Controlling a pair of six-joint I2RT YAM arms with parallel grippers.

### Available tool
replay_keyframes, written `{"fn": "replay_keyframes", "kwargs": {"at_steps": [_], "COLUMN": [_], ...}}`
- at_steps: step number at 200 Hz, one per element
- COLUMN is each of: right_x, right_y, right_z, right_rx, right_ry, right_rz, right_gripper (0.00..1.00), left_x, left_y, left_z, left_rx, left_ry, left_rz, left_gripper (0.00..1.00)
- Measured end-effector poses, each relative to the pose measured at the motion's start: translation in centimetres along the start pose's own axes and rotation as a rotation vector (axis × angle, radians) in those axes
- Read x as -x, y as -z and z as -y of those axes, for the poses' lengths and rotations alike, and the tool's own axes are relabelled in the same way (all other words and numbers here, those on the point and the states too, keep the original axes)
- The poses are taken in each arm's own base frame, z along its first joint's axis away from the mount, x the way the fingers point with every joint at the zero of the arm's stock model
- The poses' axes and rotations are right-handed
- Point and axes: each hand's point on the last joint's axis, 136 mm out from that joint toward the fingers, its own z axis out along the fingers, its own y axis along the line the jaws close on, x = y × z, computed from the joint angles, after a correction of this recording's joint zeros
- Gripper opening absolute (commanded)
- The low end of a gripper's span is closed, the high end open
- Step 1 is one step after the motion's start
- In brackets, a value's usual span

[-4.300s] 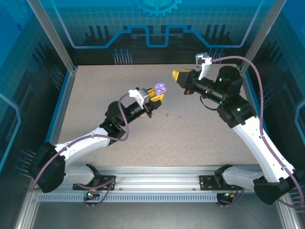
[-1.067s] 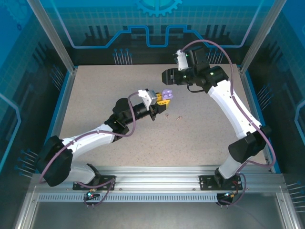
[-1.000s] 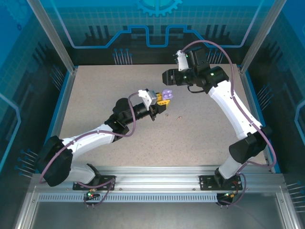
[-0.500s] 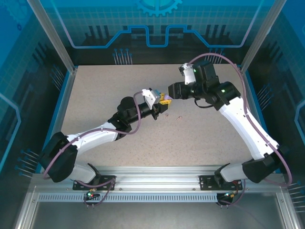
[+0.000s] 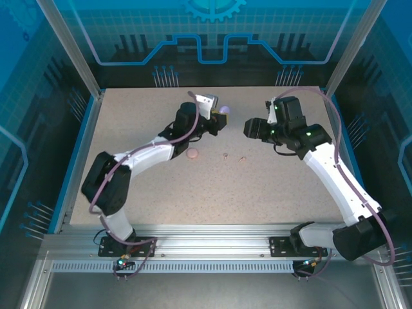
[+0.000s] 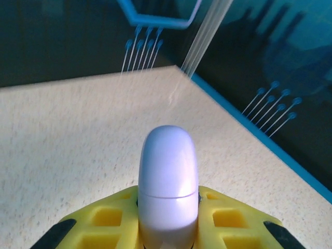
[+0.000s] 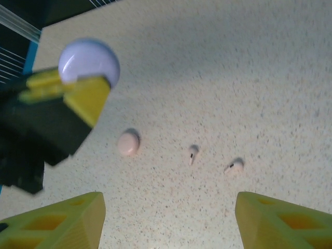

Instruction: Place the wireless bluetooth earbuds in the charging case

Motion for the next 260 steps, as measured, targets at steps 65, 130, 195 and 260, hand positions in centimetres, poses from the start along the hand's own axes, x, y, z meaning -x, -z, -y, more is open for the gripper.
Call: {"fn": "replay_keyframes", "kwargs": {"at_steps": [65,130,195,260], "right_x": [-2.5,-2.1,-2.1,-2.1], "right_y": [-2.3,-2.6,-2.8,-2.8], "right_z": [2.1,2.2,2.2,2.2], "right_rx": [-0.049,-0.054,-0.056,-0.056], "right_ry": [-0.059,-0.064,-0.065,-0.064], "right_rz": [-0.051,-0.037,-0.037,-0.038], "right_gripper": [0.69,0.69,0.69,0.7], "left_x": [-7.1,-13.1,-15.4,-15.5], "left_y": [-7.2,-10.2,-10.0,-9.2], "left_z": [-4.5,-6.6,-7.7,-8.5], "left_rx": [0.087,0.164,0.244,0.311], "left_ry": [0.276,0.428,0.493,0.48], "left_rz": [-0.359,-0.58,-0.688,-0.725], "left_gripper": [0.05,0.07,0.29,0.53]}}
